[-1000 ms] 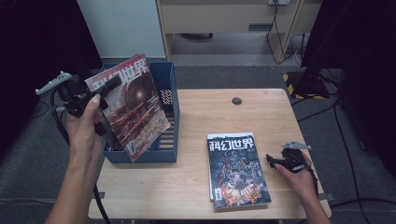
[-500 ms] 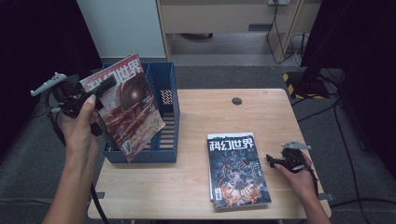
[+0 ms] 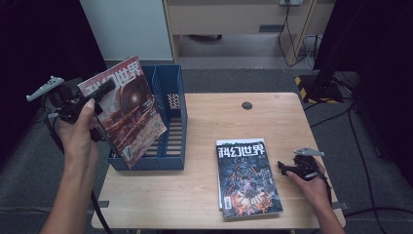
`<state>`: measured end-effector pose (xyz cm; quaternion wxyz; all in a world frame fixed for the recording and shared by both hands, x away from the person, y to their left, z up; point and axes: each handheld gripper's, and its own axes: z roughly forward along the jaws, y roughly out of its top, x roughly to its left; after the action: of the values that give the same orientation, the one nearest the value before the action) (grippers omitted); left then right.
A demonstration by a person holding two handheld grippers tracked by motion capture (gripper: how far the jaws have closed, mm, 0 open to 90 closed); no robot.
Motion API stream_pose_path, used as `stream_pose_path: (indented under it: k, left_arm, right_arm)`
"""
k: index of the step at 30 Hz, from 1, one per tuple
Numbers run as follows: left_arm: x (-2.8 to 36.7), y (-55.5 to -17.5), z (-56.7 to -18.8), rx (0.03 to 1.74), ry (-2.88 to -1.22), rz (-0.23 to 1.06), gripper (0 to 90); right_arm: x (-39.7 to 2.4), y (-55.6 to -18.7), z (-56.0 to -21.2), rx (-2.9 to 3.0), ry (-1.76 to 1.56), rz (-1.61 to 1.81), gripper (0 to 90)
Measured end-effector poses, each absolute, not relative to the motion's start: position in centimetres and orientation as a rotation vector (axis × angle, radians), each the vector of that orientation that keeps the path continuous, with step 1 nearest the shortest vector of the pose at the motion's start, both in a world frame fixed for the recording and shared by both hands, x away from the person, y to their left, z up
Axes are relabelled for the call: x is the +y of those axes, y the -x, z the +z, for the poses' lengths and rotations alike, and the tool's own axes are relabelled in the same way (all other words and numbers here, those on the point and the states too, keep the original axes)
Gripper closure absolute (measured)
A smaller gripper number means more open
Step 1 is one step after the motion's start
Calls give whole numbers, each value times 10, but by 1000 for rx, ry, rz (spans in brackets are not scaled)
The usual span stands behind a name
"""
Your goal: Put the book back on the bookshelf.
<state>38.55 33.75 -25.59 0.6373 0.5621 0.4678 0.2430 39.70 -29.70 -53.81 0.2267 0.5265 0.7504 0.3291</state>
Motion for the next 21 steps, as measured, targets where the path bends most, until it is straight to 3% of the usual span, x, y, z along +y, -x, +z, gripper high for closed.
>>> stream_pose_path:
  k: [21]
  left_arm:
    - [347, -403, -265, 1105, -1316, 618, 836]
  right_arm:
    - [-297, -397, -538, 2067, -1452, 907, 170]
